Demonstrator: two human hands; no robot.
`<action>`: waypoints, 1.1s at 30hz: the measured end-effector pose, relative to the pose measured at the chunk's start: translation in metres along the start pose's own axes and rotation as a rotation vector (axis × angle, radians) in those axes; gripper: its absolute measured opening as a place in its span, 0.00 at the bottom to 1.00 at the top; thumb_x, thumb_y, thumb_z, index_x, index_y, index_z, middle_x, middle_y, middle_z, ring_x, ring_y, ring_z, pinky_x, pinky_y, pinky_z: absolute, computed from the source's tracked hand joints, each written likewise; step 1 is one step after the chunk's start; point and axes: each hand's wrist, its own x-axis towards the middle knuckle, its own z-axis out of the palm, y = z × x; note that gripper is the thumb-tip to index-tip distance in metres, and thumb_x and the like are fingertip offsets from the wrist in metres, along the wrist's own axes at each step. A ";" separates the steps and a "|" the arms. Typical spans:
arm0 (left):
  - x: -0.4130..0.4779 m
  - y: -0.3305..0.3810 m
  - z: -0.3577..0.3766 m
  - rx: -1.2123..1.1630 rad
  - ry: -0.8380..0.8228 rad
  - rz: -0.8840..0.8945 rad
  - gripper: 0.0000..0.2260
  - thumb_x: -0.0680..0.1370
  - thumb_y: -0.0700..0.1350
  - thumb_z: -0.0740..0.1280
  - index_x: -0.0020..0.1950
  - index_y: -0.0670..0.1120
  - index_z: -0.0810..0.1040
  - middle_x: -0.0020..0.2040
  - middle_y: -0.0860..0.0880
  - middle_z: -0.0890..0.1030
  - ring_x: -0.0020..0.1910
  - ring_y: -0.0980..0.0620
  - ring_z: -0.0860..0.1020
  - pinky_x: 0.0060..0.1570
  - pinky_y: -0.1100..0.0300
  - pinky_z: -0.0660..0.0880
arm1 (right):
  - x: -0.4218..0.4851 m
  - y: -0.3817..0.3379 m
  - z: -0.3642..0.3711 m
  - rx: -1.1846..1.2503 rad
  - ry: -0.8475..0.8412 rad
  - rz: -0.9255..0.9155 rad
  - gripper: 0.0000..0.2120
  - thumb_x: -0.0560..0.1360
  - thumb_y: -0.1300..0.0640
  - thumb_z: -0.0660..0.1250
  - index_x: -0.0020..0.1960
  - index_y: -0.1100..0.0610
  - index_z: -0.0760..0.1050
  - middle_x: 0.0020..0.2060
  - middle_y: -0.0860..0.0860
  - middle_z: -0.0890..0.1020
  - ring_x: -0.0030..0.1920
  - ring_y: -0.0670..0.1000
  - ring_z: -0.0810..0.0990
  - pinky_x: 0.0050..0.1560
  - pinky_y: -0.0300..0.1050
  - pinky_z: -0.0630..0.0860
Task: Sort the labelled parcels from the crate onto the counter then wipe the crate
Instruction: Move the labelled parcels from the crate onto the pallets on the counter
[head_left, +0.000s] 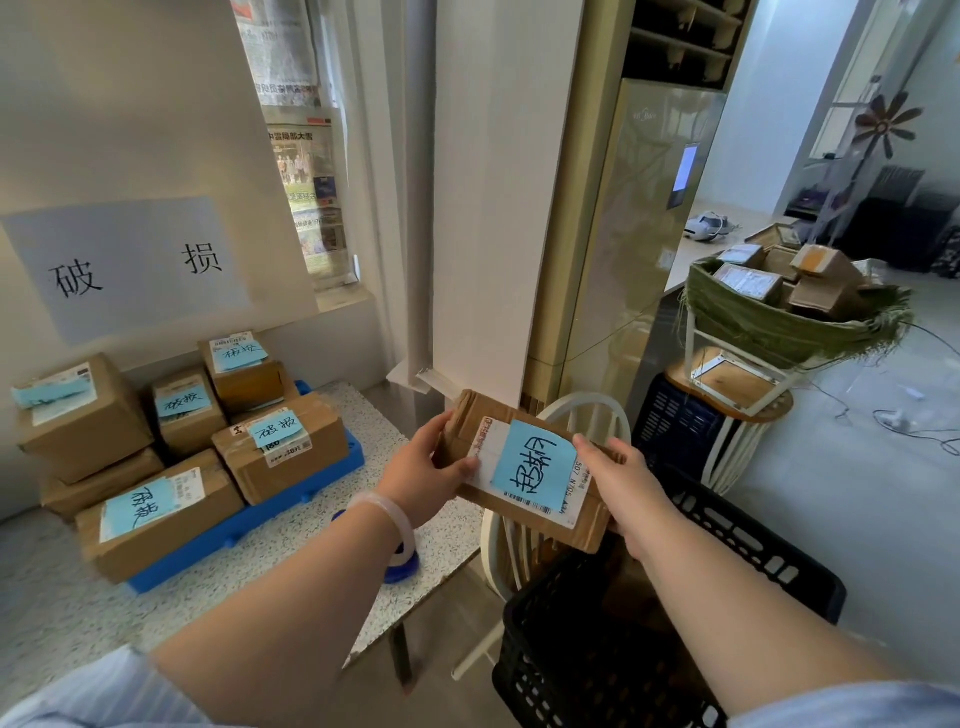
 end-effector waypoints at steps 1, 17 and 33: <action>0.001 -0.001 -0.002 -0.001 0.008 0.001 0.30 0.77 0.44 0.70 0.75 0.58 0.63 0.61 0.53 0.78 0.57 0.51 0.79 0.53 0.47 0.81 | -0.002 -0.001 0.001 -0.032 -0.002 -0.041 0.30 0.75 0.38 0.66 0.72 0.50 0.65 0.49 0.51 0.83 0.47 0.52 0.83 0.46 0.51 0.80; -0.005 0.000 -0.015 0.055 0.286 0.071 0.36 0.76 0.45 0.71 0.76 0.66 0.54 0.79 0.52 0.49 0.75 0.46 0.61 0.60 0.51 0.77 | -0.020 -0.020 0.037 -0.338 -0.175 -0.325 0.19 0.78 0.43 0.65 0.66 0.48 0.71 0.48 0.44 0.82 0.43 0.41 0.82 0.35 0.36 0.78; -0.102 -0.042 -0.063 0.206 0.540 -0.042 0.43 0.70 0.52 0.77 0.76 0.66 0.53 0.78 0.61 0.41 0.78 0.54 0.49 0.75 0.53 0.59 | -0.049 0.003 0.156 -0.438 -0.525 -0.573 0.26 0.81 0.40 0.54 0.75 0.32 0.46 0.69 0.45 0.68 0.58 0.47 0.76 0.47 0.45 0.83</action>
